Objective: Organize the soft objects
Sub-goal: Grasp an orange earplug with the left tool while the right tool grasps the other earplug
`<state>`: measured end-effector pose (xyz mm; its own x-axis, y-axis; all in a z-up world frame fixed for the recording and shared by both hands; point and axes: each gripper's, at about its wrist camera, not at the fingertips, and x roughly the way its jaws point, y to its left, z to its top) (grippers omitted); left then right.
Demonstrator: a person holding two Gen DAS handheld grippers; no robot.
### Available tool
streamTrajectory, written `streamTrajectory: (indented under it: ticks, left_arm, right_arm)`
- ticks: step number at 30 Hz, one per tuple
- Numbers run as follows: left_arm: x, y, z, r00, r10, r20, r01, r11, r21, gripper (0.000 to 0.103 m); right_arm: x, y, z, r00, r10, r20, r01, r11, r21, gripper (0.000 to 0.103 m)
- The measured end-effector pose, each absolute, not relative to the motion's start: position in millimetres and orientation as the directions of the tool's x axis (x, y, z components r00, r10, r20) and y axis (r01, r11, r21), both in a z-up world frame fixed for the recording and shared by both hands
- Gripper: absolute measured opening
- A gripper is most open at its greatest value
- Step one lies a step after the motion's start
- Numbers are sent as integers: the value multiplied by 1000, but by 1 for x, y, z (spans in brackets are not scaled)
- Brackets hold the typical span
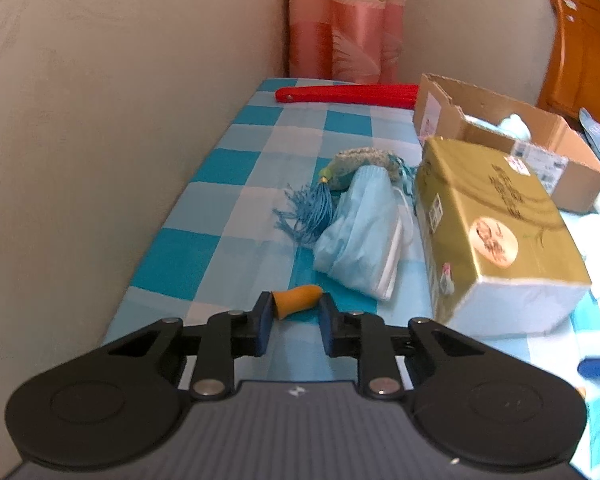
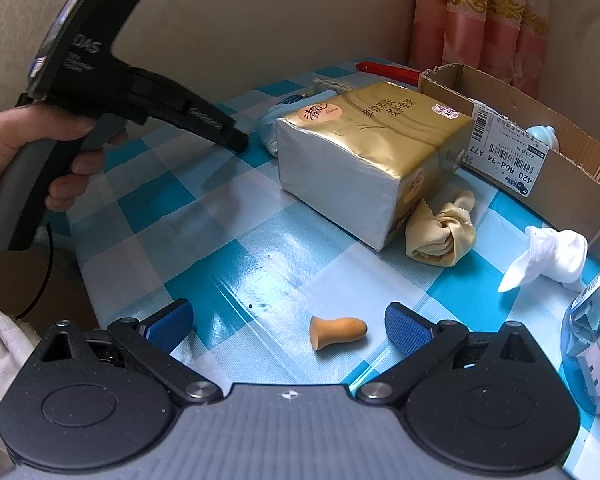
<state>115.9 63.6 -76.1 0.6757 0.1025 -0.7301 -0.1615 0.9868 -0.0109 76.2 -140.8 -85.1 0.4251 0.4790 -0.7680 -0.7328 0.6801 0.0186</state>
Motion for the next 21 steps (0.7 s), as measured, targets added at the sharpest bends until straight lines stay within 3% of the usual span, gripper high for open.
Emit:
streamTrajectory:
  ticks: [6,14,21]
  left_arm:
    - [101,72,-75,662,74,-746,-128,992,-15,23]
    - [100,68,-76,661,69,-747,-116,993,-11,23]
    - [101,70,-74,670,74,-739,-134,991,-23,28]
  right_arm:
    - [78,-143,-84,422,485,-766,-724,689,37,103]
    - [80,-149,-77,449,465,-763,-716,698,4,70]
    - [79,-155,-76,457,453,-765,-705,709,-1,69]
